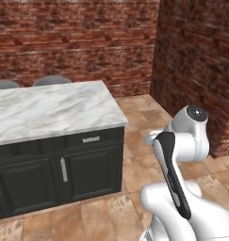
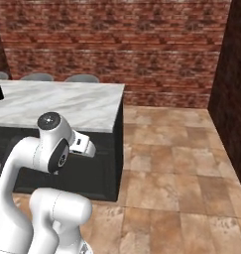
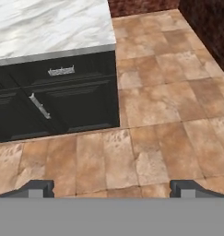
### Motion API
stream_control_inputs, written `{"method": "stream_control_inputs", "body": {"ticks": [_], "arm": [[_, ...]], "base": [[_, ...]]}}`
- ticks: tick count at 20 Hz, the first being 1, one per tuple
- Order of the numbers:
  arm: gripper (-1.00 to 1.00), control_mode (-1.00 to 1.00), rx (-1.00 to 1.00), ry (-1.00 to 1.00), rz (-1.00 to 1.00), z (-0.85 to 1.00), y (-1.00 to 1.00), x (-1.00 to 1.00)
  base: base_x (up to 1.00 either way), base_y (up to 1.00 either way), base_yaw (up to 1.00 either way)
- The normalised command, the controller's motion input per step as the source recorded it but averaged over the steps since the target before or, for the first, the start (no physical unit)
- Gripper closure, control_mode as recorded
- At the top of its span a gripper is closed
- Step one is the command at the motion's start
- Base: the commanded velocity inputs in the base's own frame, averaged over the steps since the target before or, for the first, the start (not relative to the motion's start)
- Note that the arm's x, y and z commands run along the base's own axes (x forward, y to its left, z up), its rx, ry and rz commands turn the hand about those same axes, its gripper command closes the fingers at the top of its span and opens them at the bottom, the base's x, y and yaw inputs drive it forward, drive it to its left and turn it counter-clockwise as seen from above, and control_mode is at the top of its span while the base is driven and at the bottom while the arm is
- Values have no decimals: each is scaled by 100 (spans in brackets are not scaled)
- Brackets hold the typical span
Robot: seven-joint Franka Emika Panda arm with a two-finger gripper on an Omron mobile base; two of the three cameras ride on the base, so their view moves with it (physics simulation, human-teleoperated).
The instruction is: Pick the candle and candle from the dining table and place them in the open cabinet. Close the cabinet after placing the objects.
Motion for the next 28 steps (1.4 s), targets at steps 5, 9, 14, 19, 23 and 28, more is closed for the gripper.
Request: {"method": "stream_control_inputs", "body": {"ticks": [5, 9, 14, 19, 23, 28], "arm": [[-100, 100, 0, 0, 0, 0, 0, 0], [-100, 100, 0, 0, 0, 0, 0, 0], [-100, 100, 0, 0, 0, 0, 0, 0], [-100, 100, 0, 0, 0, 0, 0, 0], [-100, 100, 0, 0, 0, 0, 0, 0], [-100, 100, 0, 0, 0, 0, 0, 0]], "base": [[0, 77, 17], [4, 70, 24], [50, 49, 13], [56, 29, 6], [70, 9, 0], [67, 6, 0]]}}
